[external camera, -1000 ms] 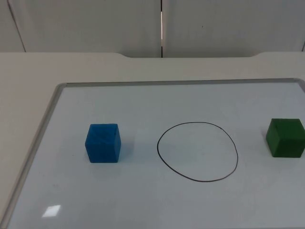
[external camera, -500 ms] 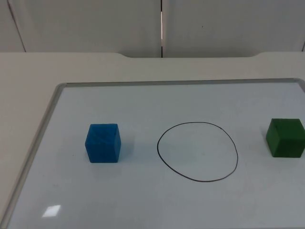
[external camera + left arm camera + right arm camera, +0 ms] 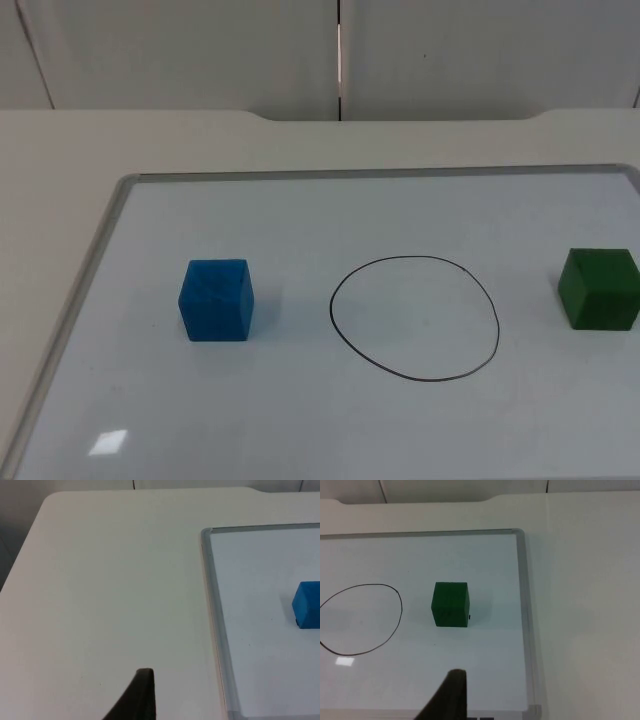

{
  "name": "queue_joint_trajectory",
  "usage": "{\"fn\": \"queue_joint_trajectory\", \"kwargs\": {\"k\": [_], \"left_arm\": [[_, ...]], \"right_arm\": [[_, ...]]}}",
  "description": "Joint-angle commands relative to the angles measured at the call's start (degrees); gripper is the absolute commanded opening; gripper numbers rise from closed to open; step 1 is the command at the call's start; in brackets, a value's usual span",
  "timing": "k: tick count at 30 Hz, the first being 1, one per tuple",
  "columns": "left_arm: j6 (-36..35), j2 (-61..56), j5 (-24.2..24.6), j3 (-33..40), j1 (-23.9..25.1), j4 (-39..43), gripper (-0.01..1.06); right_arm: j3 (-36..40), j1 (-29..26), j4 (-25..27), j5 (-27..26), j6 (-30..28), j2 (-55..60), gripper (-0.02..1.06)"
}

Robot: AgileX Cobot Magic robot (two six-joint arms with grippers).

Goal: Push the two cubes into the marked area.

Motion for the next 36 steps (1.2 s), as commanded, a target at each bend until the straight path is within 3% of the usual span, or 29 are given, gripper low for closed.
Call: {"fn": "queue_joint_trajectory", "kwargs": {"k": [1, 6, 18, 28, 33, 36], "left_arm": [[-0.13, -0.19, -1.3, -1.1, -0.01, -0.7, 1.03], [-0.13, -0.19, -1.3, -1.77, -0.01, -0.7, 0.98], [-0.13, 2.22, -2.85, -1.77, -0.01, -1.96, 0.98], [-0.13, 7.43, -8.63, -1.77, -0.01, -5.88, 0.98], [-0.13, 12.34, -11.18, -1.77, -0.01, -8.04, 0.91], [1.1, 16.54, -14.31, -1.77, -0.01, -11.16, 0.75]], "right_arm": [[0.39, 0.22, 0.16, -0.45, -0.3, -0.2, 1.05], [0.39, 0.22, 0.16, -0.45, -0.3, -0.2, 1.05], [0.39, 0.22, 0.16, -0.45, -0.3, -0.2, 1.05], [0.39, 0.22, 0.16, -0.45, -0.3, -0.2, 1.05], [0.39, 0.22, 0.16, -0.45, -0.3, -0.2, 1.05], [0.39, 0.22, 0.16, -0.45, -0.3, -0.2, 1.05]]}}
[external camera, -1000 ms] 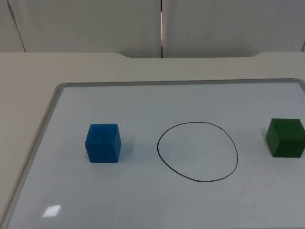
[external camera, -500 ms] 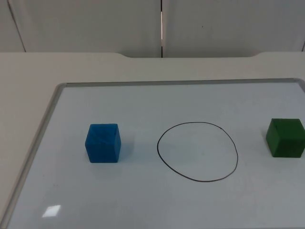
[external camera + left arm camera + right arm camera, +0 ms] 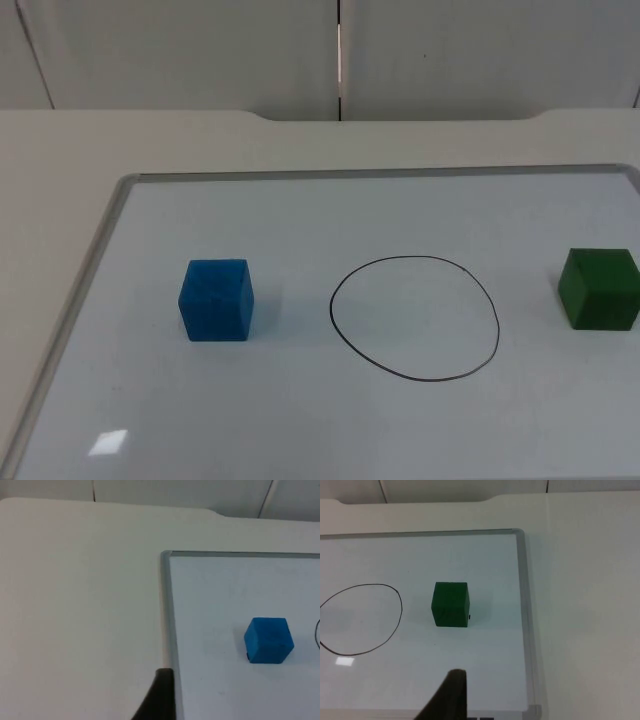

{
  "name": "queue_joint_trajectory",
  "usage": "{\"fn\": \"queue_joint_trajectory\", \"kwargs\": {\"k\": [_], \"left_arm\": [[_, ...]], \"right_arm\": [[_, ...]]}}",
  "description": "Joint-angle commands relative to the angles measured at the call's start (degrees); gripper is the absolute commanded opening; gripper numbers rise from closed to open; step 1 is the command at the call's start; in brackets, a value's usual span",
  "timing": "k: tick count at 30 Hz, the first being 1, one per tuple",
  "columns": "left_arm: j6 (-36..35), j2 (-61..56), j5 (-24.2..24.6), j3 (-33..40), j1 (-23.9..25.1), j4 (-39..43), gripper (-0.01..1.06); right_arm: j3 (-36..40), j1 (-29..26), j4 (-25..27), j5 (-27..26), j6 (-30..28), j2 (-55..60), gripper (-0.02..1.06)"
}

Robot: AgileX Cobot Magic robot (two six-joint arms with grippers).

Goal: Push the two cubes into the marked area.

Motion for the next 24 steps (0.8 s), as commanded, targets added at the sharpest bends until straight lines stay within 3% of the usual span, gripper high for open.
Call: {"fn": "queue_joint_trajectory", "kwargs": {"k": [1, 2, 7, 15, 24], "left_arm": [[1.08, 3.63, -3.53, -0.3, -0.01, -3.22, 0.68], [1.08, 3.63, -3.53, -0.3, -0.01, -3.22, 0.68], [9.1, 8.59, -7.07, -0.3, -0.01, -7.31, 0.33], [15.97, 15.49, -10.5, -0.3, -0.01, -15.23, 0.28], [36.75, 30.4, -10.66, -0.3, -0.01, -36.13, 0.28]], "right_arm": [[0.39, 0.22, 0.16, -0.45, -0.3, -0.2, 1.05], [0.39, 0.22, 0.16, -0.45, -0.3, -0.2, 1.05], [0.39, 0.22, 0.16, -0.45, -0.3, -0.2, 1.05], [0.39, 0.22, 0.16, -0.45, -0.3, -0.2, 1.05], [0.39, 0.22, 0.16, -0.45, -0.3, -0.2, 1.05]]}}
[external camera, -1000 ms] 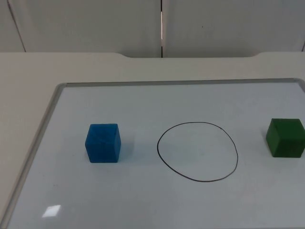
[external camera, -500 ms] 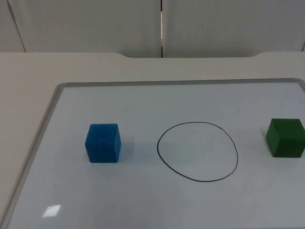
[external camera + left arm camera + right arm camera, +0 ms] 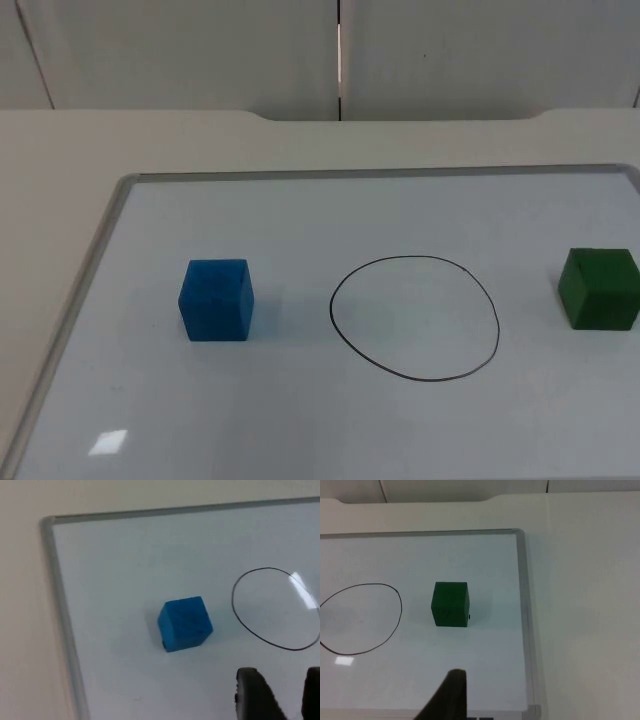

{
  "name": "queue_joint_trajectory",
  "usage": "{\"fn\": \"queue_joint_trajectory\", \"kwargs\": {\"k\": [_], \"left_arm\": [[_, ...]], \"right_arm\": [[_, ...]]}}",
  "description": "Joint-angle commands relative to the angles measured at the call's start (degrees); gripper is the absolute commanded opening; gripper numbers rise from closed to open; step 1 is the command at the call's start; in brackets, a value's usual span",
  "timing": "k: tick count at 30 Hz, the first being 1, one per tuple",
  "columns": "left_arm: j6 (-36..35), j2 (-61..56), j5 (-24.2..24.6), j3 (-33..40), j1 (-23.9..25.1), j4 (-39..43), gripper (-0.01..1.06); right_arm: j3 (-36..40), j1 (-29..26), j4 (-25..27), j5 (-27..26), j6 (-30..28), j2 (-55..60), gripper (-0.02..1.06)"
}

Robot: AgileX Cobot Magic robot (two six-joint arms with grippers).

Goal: Push the two cubes into the marked area.

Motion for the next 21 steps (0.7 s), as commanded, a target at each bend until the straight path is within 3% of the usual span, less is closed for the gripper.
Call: {"fn": "queue_joint_trajectory", "kwargs": {"k": [1, 12, 18, 21], "left_arm": [[5.38, 3.45, -0.46, -0.3, -0.01, -6.48, 0.28], [19.53, 16.5, -5.83, -0.3, -0.01, -21.78, 0.28], [28.95, 21.48, -5.83, -0.3, -0.58, -31.23, 0.28], [35.75, 25.54, -7.43, -0.3, -3.35, -37.74, 0.28]], "right_arm": [[0.39, 0.22, 0.16, -0.45, -0.18, -0.2, 1.05], [0.39, 0.22, 0.16, -0.45, -0.18, -0.2, 1.05], [0.39, 0.22, 0.16, -0.45, -0.18, -0.2, 1.05], [0.39, 0.22, 0.16, -0.45, -0.18, -0.2, 1.05]]}}
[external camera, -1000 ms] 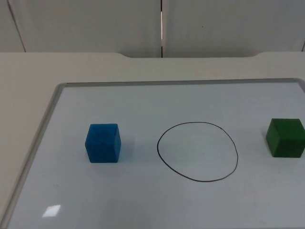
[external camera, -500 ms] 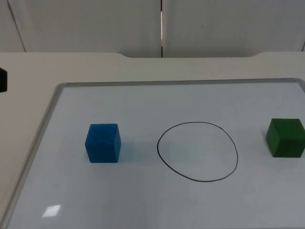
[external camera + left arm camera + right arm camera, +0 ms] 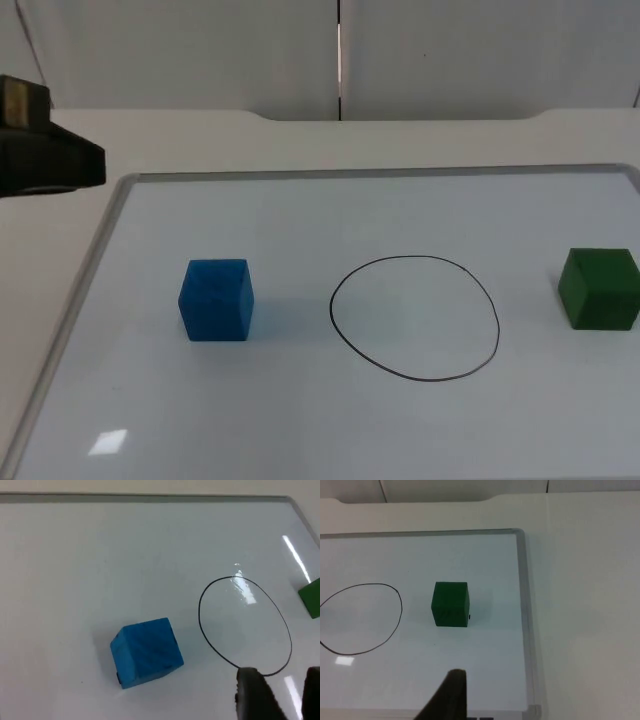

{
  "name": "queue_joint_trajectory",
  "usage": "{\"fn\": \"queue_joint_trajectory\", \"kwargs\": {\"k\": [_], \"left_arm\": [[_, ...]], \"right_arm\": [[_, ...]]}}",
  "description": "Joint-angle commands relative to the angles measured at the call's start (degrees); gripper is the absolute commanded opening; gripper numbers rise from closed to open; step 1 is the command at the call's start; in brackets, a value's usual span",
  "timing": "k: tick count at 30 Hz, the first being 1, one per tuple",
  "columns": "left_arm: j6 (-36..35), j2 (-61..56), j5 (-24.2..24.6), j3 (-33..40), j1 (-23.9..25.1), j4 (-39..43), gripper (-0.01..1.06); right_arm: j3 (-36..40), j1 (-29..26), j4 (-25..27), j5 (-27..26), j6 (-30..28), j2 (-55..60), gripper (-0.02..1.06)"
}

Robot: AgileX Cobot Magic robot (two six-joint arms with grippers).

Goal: Push the two cubes into the marked area.

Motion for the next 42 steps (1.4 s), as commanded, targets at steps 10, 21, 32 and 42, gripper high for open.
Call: {"fn": "queue_joint_trajectory", "kwargs": {"k": [10, 21, 32, 42], "left_arm": [[5.57, 10.78, -16.97, -0.98, -9.13, -8.44, 0.26], [5.75, 21.54, -17.78, -8.39, -9.4, -8.24, 0.0], [5.75, 30.91, -26.98, -10.07, -9.4, -8.08, 0.0], [5.75, 39.18, -26.23, -11.07, -9.4, -8.04, 0.0]], "right_arm": [[0.39, 0.22, 0.16, -0.45, -0.18, -0.2, 1.05], [0.39, 0.22, 0.16, -0.45, -0.18, -0.2, 1.05], [0.39, 0.22, 0.16, -0.45, -0.18, -0.2, 1.05], [0.39, 0.22, 0.16, -0.45, -0.18, -0.2, 1.05]]}}
